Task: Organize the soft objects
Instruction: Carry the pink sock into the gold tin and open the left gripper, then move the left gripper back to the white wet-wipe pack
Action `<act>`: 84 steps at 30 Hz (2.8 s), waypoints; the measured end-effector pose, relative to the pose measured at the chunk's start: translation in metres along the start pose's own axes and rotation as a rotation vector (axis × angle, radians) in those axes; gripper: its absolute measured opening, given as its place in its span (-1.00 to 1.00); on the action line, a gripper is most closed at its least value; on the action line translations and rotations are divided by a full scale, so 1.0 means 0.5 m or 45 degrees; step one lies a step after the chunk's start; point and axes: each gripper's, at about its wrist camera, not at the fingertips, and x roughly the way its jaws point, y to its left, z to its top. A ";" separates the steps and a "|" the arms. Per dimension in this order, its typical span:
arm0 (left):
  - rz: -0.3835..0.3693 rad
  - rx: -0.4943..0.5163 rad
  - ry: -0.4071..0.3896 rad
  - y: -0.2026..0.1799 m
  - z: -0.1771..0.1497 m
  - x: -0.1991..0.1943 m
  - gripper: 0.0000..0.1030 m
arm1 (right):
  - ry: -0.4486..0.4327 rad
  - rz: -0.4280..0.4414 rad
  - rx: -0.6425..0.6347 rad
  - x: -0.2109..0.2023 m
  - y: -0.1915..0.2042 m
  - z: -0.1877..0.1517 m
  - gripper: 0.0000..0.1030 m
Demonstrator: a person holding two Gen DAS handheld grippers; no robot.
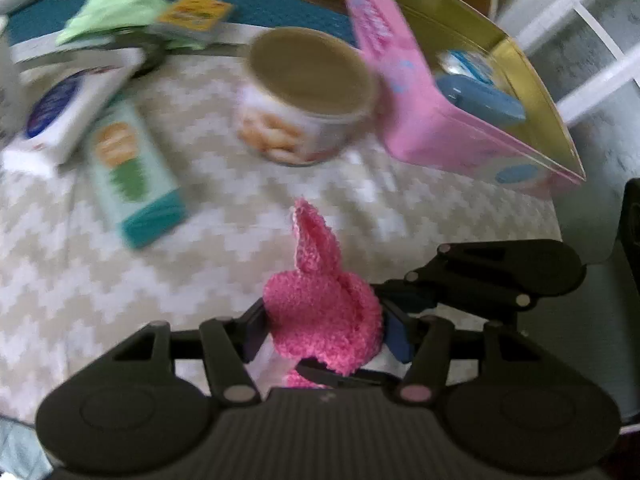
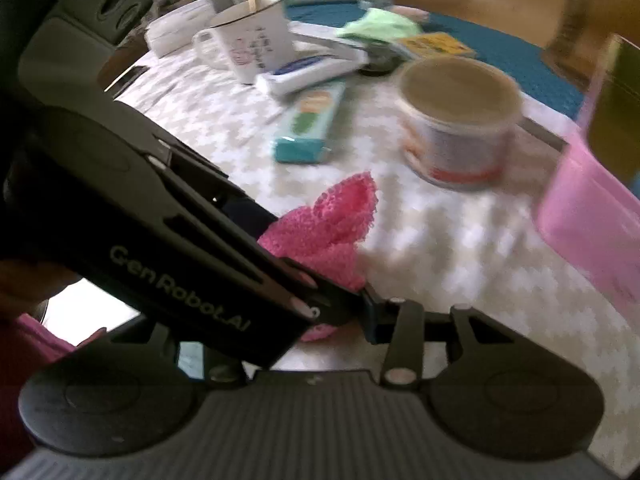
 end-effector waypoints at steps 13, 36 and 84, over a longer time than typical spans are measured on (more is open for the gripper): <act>-0.127 0.393 0.127 -0.220 0.057 0.106 0.07 | -0.093 -0.235 0.286 -0.120 -0.115 -0.130 -0.06; -0.049 0.463 -0.051 -0.454 0.291 0.169 0.44 | -0.377 -0.906 0.510 -0.279 -0.331 -0.096 0.48; 0.629 -0.276 -0.174 0.377 -0.057 -0.224 0.48 | -0.004 -0.190 0.036 0.210 0.066 0.349 0.23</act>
